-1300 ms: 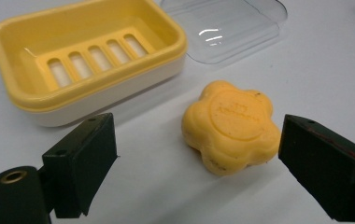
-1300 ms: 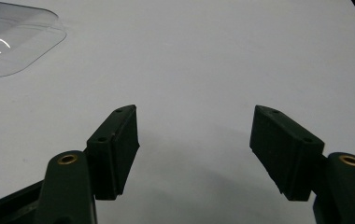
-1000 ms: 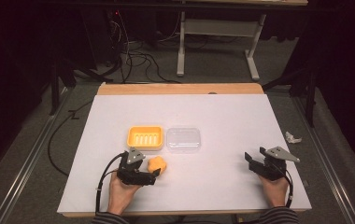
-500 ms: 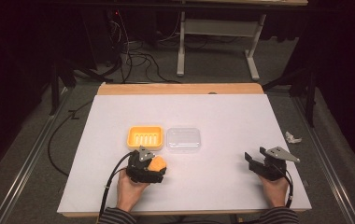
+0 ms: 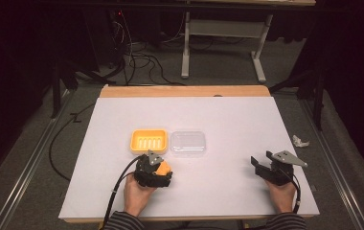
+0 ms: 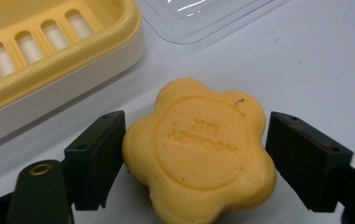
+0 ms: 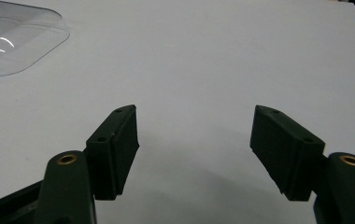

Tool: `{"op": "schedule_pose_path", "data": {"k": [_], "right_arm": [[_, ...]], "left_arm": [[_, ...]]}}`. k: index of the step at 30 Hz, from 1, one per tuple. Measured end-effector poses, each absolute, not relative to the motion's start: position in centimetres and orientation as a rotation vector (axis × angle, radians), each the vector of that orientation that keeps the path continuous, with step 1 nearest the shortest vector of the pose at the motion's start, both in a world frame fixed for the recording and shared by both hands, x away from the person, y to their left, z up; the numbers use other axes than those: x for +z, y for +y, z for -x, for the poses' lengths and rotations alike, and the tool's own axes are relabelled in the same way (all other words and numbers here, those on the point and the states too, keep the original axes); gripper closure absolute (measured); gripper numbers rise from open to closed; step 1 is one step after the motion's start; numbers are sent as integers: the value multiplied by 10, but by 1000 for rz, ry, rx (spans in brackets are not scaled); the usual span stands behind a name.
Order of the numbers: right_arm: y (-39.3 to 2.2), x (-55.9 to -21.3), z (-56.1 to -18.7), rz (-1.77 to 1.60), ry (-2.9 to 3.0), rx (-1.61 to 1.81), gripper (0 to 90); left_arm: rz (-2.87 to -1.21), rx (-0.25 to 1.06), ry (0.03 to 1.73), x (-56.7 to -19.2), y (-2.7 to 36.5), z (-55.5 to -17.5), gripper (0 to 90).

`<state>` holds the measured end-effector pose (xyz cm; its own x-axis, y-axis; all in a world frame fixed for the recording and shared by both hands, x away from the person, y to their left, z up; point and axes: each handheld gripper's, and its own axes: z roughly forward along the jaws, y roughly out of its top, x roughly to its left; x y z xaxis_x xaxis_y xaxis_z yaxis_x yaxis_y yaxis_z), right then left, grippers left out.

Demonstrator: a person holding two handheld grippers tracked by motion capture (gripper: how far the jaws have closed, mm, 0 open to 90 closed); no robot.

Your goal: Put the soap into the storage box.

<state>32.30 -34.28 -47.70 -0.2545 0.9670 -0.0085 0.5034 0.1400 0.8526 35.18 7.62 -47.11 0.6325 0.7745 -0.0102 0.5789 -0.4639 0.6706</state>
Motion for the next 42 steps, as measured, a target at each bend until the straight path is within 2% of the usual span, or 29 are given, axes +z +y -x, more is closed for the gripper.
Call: {"op": "schedule_pose_path", "data": {"k": [6, 21, 42], "right_arm": [[-343, -477, -323, -1409, 1834, 1024, 328], [-342, -477, -323, -1415, 1838, 1022, 328], [-342, -477, -324, -1409, 1842, 1018, 329]], "left_arm": [[-2203, 416, 1069, -472, 76, -352, 262], [-2220, 449, 1028, -472, 75, -350, 271], [-2124, 418, 1006, -455, 94, -347, 273]]}}
